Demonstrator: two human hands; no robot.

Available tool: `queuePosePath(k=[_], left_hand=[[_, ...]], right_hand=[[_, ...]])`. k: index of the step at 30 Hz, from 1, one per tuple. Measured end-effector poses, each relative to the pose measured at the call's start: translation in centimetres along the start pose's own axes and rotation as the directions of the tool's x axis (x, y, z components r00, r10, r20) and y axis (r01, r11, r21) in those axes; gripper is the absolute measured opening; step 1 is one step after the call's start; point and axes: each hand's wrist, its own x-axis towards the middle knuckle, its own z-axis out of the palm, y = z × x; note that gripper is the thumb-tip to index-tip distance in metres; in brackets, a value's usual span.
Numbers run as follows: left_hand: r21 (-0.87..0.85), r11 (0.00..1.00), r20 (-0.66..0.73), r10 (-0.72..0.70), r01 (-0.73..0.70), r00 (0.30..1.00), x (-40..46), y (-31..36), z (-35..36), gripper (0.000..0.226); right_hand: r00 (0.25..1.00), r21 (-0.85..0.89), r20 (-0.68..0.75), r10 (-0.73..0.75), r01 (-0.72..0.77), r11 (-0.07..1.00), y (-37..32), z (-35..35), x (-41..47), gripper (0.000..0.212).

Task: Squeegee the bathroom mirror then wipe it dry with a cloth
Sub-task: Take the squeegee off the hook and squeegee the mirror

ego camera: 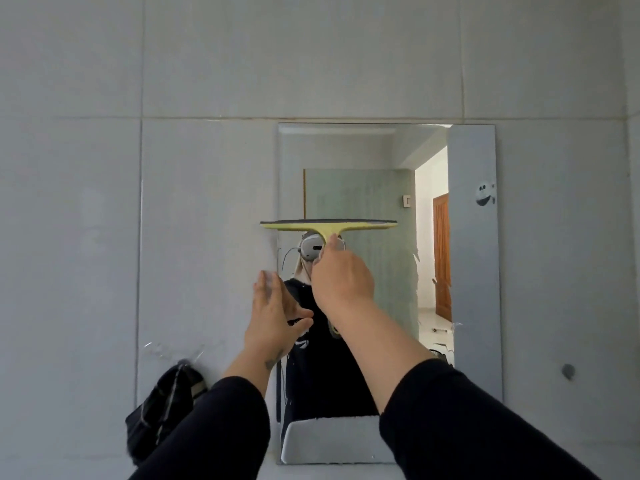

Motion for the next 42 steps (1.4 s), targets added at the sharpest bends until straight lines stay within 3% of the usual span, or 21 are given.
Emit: queuePosePath(k=[7,13,23,26,31,36,42], left_hand=[[0.037,0.999,-0.004,0.01,-0.01,1.0,-0.5,-0.4,0.3,0.112],[0.035,0.999,-0.027,0.016,-0.015,1.0,-0.7,-0.5,0.6,0.112],[0.061,0.998,-0.079,-0.009,0.014,0.997,-0.6,0.0,0.3,0.102],[0.105,0.994,-0.14,0.034,-0.019,0.99,-0.3,1.3,0.2,0.097],[0.241,0.964,-0.144,0.146,-0.109,0.979,0.9,4.1,0.1,0.085],[0.314,0.936,-0.148,0.212,-0.157,0.966,2.8,6.6,0.1,0.069],[0.374,0.916,-0.158,0.214,-0.142,0.964,4.1,8.8,1.3,0.07]], right_hand=[[0.962,-0.314,0.047,-0.269,0.27,0.91,2.9,-2.3,0.2,0.057],[0.919,-0.48,0.06,-0.391,0.37,0.796,4.9,-3.3,1.2,0.058],[0.923,-0.511,0.005,-0.384,0.333,0.793,8.4,-4.7,1.8,0.06],[0.937,-0.533,0.016,-0.348,0.302,0.791,9.1,-4.7,1.5,0.046],[0.935,-0.543,0.028,-0.353,0.31,0.78,10.5,-5.8,1.0,0.042],[0.946,-0.541,0.04,-0.322,0.292,0.789,13.2,-7.7,0.7,0.058],[0.961,-0.558,0.036,-0.273,0.245,0.792,17.1,-9.2,0.5,0.069]])
